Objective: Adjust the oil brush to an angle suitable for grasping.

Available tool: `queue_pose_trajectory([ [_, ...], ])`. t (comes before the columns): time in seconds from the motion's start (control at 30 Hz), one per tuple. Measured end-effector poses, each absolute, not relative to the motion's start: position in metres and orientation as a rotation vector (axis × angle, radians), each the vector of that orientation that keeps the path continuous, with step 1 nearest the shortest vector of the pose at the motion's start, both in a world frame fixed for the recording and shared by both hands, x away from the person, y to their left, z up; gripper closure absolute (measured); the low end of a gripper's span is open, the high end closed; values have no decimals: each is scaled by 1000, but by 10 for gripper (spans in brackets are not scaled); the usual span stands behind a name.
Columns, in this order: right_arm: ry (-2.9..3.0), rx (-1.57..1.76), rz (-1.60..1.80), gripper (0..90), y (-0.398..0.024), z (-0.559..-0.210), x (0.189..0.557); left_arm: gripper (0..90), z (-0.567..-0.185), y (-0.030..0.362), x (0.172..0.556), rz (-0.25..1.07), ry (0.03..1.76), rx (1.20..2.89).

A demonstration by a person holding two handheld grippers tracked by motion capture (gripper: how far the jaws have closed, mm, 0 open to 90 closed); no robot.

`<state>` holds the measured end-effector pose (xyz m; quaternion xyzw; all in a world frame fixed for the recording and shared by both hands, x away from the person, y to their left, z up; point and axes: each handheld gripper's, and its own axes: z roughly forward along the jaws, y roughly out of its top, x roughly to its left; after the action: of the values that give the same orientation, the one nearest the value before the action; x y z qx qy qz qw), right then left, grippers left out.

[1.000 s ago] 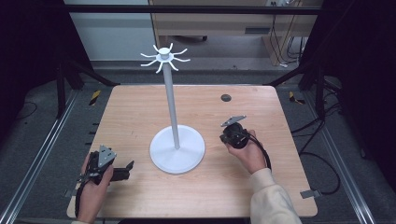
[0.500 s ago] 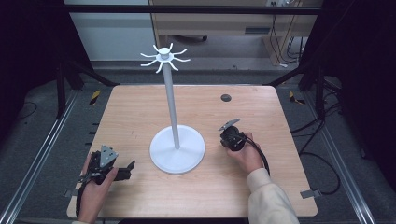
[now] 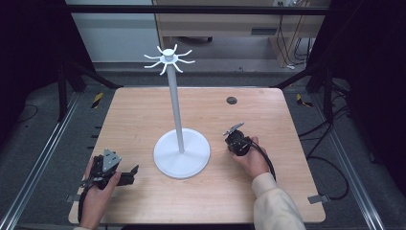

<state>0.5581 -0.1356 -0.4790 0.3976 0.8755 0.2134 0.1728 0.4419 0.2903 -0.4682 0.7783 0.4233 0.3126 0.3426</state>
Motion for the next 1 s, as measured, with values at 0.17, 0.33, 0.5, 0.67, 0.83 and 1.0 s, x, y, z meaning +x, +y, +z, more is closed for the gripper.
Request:
queue_pose_trajectory([
  [0.17,2451,1169,577,900,-137,-479,561,28,-468,290,442,814,1097,2025],
  [0.33,2395,1240,540,900,-142,-479,565,28,-469,289,442,812,1095,2028],
  [0.5,2374,1293,556,900,-150,-479,567,28,-469,288,442,809,1093,2034],
  [0.67,2390,1330,589,879,-159,-469,560,28,-469,288,442,805,1090,2036],
  [0.83,2405,1370,595,851,-174,-458,548,28,-469,289,442,803,1090,2038],
  [1.0,2429,1412,552,783,-184,-454,541,28,-469,289,442,799,1091,2041],
])
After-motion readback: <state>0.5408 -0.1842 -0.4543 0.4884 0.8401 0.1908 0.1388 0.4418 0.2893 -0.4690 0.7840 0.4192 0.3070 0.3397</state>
